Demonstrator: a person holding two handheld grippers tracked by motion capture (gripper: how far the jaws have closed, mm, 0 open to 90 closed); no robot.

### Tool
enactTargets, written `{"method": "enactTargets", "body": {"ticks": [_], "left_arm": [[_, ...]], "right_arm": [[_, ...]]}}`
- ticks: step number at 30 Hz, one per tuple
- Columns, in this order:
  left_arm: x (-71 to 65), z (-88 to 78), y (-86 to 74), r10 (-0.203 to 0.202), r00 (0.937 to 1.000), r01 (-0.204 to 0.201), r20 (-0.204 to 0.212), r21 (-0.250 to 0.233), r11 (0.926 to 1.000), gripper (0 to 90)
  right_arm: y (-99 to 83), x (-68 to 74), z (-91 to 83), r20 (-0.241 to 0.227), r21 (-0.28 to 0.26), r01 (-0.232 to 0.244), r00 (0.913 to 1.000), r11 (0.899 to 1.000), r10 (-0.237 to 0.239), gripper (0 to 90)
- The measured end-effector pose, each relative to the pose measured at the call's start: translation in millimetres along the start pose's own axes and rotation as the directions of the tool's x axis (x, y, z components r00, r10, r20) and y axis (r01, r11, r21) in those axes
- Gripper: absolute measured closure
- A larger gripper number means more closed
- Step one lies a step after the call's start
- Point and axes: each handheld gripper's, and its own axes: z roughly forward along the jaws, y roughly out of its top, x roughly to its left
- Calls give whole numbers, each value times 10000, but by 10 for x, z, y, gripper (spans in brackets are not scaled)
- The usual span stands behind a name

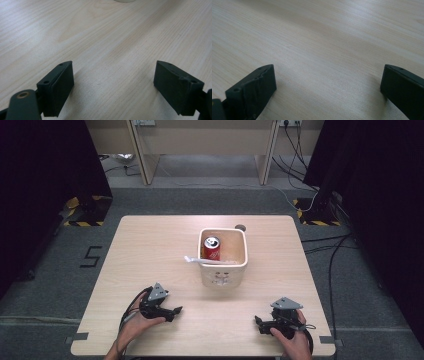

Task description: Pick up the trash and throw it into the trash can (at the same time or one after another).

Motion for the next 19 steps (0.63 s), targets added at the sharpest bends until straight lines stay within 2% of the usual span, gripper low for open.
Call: {"method": "enactTargets", "body": {"ticks": [19], "left_arm": [[9, 3, -1, -179, 9997, 179, -174, -13, 9998, 150]], "right_arm": [[-1, 3, -1, 10, 0, -12, 10000, 10000, 12, 6]]}}
